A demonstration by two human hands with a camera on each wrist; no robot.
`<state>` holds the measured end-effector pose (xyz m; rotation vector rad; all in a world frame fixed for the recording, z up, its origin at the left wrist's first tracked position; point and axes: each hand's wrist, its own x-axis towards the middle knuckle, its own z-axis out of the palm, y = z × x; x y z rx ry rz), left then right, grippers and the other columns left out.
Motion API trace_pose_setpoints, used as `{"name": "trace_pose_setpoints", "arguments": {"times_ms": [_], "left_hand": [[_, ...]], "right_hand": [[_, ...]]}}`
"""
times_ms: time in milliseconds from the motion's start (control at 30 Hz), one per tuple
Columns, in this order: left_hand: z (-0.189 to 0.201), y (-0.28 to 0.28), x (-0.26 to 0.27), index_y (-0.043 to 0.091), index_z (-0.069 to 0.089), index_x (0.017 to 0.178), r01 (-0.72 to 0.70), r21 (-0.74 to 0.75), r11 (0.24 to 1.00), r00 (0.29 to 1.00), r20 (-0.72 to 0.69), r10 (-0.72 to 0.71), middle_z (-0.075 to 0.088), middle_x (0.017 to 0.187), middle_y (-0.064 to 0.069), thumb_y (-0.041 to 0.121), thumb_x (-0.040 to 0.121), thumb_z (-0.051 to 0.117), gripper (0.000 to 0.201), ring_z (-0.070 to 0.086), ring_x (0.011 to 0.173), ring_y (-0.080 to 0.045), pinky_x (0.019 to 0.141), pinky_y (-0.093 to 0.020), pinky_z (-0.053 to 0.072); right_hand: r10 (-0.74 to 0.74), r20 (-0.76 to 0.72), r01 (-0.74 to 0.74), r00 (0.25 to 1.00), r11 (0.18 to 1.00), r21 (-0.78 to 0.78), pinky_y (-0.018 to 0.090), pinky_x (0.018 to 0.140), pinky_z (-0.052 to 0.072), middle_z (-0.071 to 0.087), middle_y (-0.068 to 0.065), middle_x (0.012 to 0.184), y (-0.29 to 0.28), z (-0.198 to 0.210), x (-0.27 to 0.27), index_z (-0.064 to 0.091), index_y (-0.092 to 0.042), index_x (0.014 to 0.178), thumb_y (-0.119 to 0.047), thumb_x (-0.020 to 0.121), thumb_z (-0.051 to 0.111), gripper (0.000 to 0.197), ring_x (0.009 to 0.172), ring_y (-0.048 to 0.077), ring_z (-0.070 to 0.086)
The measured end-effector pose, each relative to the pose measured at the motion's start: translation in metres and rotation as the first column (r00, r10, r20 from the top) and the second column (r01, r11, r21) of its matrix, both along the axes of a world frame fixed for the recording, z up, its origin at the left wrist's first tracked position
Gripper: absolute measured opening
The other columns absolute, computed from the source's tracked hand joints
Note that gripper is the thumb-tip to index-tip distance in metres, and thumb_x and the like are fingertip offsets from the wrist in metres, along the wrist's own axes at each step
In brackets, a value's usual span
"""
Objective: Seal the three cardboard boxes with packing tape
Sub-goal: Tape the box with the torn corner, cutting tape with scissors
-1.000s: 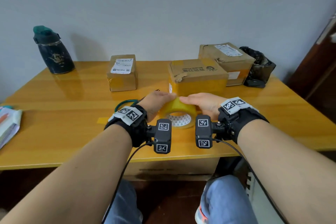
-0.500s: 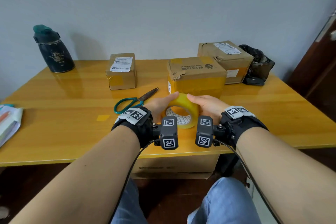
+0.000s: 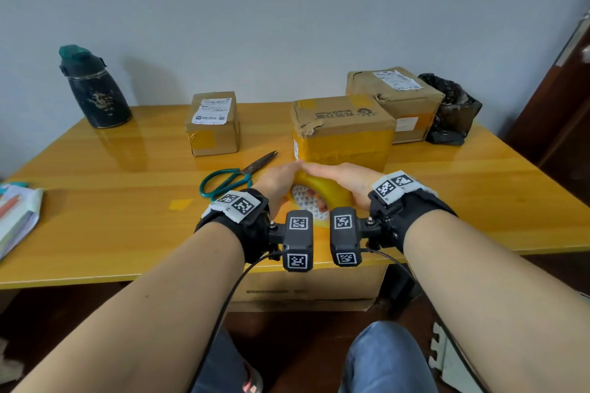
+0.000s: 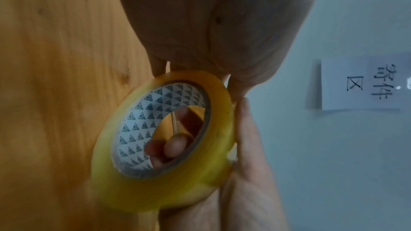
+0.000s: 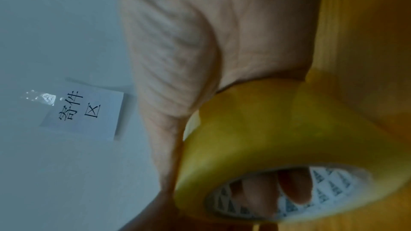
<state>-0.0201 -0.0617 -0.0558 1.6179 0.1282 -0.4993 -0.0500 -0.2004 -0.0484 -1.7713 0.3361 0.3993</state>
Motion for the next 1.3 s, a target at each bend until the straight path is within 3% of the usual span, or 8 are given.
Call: {"name": "trace_pose_setpoints", "arguments": {"times_ms": [167, 400, 500, 633, 700, 800, 1100, 1300], "left_hand": [[0.0, 0.0, -0.003, 0.009, 0.048, 0.137, 0.013, 0.047, 0.999, 0.995, 0.101, -0.018, 0.052, 0.137, -0.01, 0.032, 0.101, 0.045, 0.042, 0.05, 0.125, -0.027, 0.108, -0.04, 0.039], [0.002, 0.01, -0.004, 0.004, 0.057, 0.124, 0.231, -0.007, 0.973, 0.973, -0.023, -0.231, 0.064, 0.107, -0.013, 0.038, 0.091, 0.062, 0.048, 0.063, 0.089, -0.024, 0.079, -0.036, 0.055], [-0.002, 0.007, -0.003, 0.003, 0.05, 0.134, 0.281, -0.019, 0.96, 0.96, 0.017, -0.281, 0.066, 0.114, -0.014, 0.025, 0.092, 0.063, 0.049, 0.065, 0.09, -0.023, 0.076, -0.033, 0.055], [-0.001, 0.006, -0.002, 0.0, 0.058, 0.122, 0.258, 0.004, 0.966, 0.962, 0.086, -0.258, 0.07, 0.093, -0.012, 0.032, 0.1, 0.047, 0.041, 0.065, 0.083, -0.023, 0.079, -0.032, 0.053], [0.002, 0.009, 0.002, 0.004, 0.069, 0.097, 0.233, 0.221, 0.947, 0.945, 0.178, -0.274, 0.069, 0.084, -0.01, 0.046, 0.1, 0.04, 0.051, 0.065, 0.087, -0.027, 0.089, -0.037, 0.05], [0.004, 0.013, 0.004, 0.002, 0.064, 0.116, 0.154, 0.396, 0.905, 0.933, 0.242, -0.265, 0.064, 0.114, -0.019, 0.049, 0.099, 0.039, 0.056, 0.057, 0.112, -0.033, 0.1, -0.039, 0.041], [0.01, 0.007, 0.013, 0.004, 0.057, 0.102, 0.057, 0.435, 0.899, 0.877, 0.407, -0.253, 0.056, 0.088, -0.005, 0.036, 0.105, 0.03, 0.043, 0.054, 0.091, -0.024, 0.075, -0.028, 0.035], [0.011, -0.001, 0.015, 0.009, 0.047, 0.135, 0.147, 0.508, 0.849, 0.889, 0.309, -0.339, 0.053, 0.133, -0.009, 0.05, 0.102, 0.027, 0.057, 0.049, 0.114, -0.022, 0.09, -0.029, 0.033]], "right_hand": [[-0.121, -0.041, 0.122, 0.992, 0.992, 0.017, 0.049, 0.096, 0.048, 0.065, 0.013, 0.106, 0.005, 0.006, 0.002, 0.056, -0.003, 0.125, -0.066, 0.067, 0.072, 0.087, 0.101, 0.033, 0.063], [-0.206, -0.094, 0.225, 0.974, 0.923, 0.311, 0.043, 0.072, 0.052, 0.062, 0.016, 0.09, 0.0, -0.002, 0.008, 0.059, -0.005, 0.108, -0.038, 0.102, 0.038, 0.04, 0.081, 0.031, 0.061], [-0.215, -0.013, 0.215, 0.977, 0.969, 0.125, 0.047, 0.079, 0.056, 0.062, 0.012, 0.079, 0.004, 0.005, 0.008, 0.061, -0.004, 0.097, -0.039, 0.094, 0.056, 0.036, 0.074, 0.03, 0.064], [-0.206, 0.172, 0.236, 0.963, 0.954, -0.183, 0.048, 0.091, 0.053, 0.061, 0.009, 0.122, -0.01, 0.009, 0.011, 0.054, -0.007, 0.123, -0.056, 0.054, 0.084, 0.09, 0.108, 0.029, 0.062], [-0.093, 0.254, 0.167, 0.963, 0.943, -0.289, 0.042, 0.102, 0.045, 0.05, 0.006, 0.136, -0.008, 0.015, 0.008, 0.046, -0.011, 0.136, -0.042, 0.075, 0.077, 0.075, 0.123, 0.024, 0.05], [0.092, 0.19, -0.017, 0.977, 0.932, -0.362, 0.036, 0.105, 0.036, 0.046, 0.006, 0.144, 0.0, 0.016, 0.009, 0.049, -0.011, 0.138, -0.043, 0.093, 0.056, 0.056, 0.131, 0.023, 0.043], [-0.022, 0.145, 0.016, 0.989, 0.999, 0.048, 0.044, 0.093, 0.052, 0.07, 0.016, 0.106, 0.005, -0.001, 0.008, 0.068, -0.009, 0.097, -0.039, 0.066, 0.08, 0.045, 0.1, 0.032, 0.066], [-0.122, 0.135, 0.088, 0.983, 0.968, 0.234, 0.043, 0.089, 0.054, 0.072, 0.016, 0.102, 0.003, -0.004, 0.007, 0.069, -0.005, 0.104, -0.027, 0.081, 0.072, 0.032, 0.096, 0.03, 0.068]]}}
